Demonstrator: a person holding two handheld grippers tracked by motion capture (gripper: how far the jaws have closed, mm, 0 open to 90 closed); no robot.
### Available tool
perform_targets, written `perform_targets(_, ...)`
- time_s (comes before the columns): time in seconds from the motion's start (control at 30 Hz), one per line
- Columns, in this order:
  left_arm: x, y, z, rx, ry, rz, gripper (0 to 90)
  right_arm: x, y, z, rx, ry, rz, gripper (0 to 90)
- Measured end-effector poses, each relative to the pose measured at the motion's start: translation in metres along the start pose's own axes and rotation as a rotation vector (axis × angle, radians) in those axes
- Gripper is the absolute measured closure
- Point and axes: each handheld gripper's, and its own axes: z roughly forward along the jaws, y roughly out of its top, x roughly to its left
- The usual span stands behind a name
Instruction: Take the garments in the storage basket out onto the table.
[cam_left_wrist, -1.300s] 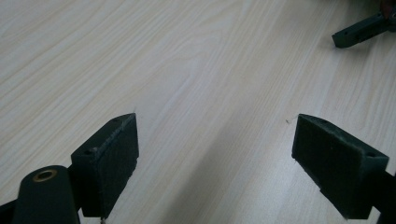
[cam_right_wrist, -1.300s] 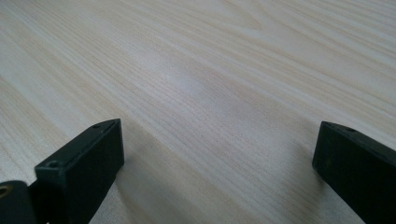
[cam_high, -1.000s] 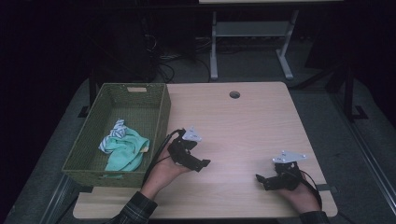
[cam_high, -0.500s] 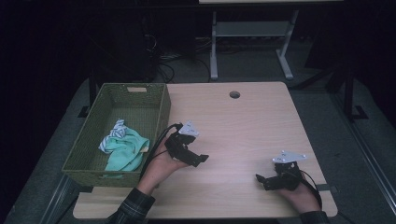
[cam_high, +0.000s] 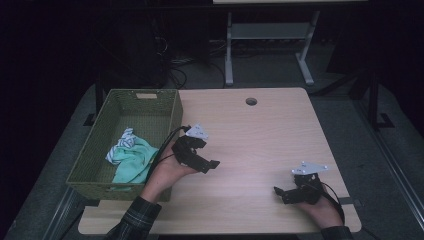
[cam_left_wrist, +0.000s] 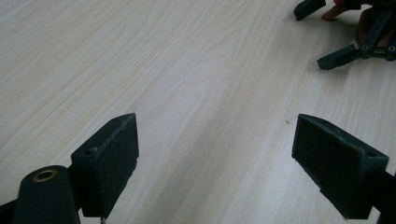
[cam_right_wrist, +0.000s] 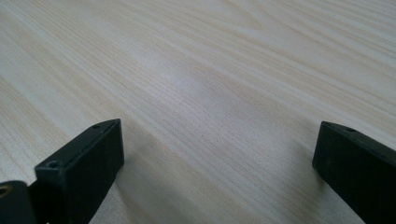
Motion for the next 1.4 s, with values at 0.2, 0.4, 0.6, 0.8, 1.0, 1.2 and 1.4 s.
perform_targets(0.2,0.005,0.000,-0.007,0.000,0.002,-0.006,14.0,0.000,0.000,0.000,-0.002,-0.001,-0.003,1.3)
perform_targets(0.4,0.012,-0.001,-0.016,-0.013,0.018,-0.011,14.0,0.000,0.000,0.000,-0.001,0.001,-0.004,1.3)
perform_targets(0.6,0.018,-0.004,-0.031,-0.038,0.040,-0.025,14.0,0.000,0.000,0.000,-0.002,0.001,-0.006,1.3)
perform_targets(0.8,0.023,-0.007,-0.040,-0.051,0.054,-0.039,14.2,0.000,0.000,0.000,-0.001,0.001,-0.006,1.3)
perform_targets(1.0,0.025,-0.011,-0.045,-0.060,0.061,-0.051,14.2,0.000,0.000,0.000,-0.001,0.001,-0.005,1.3)
perform_targets(1.2,0.030,-0.015,-0.052,-0.071,0.070,-0.056,14.2,0.000,0.000,0.000,0.000,0.001,-0.006,1.3)
perform_targets(1.4,0.035,-0.021,-0.061,-0.084,0.085,-0.073,14.2,0.000,0.000,0.000,0.000,0.001,-0.006,1.3)
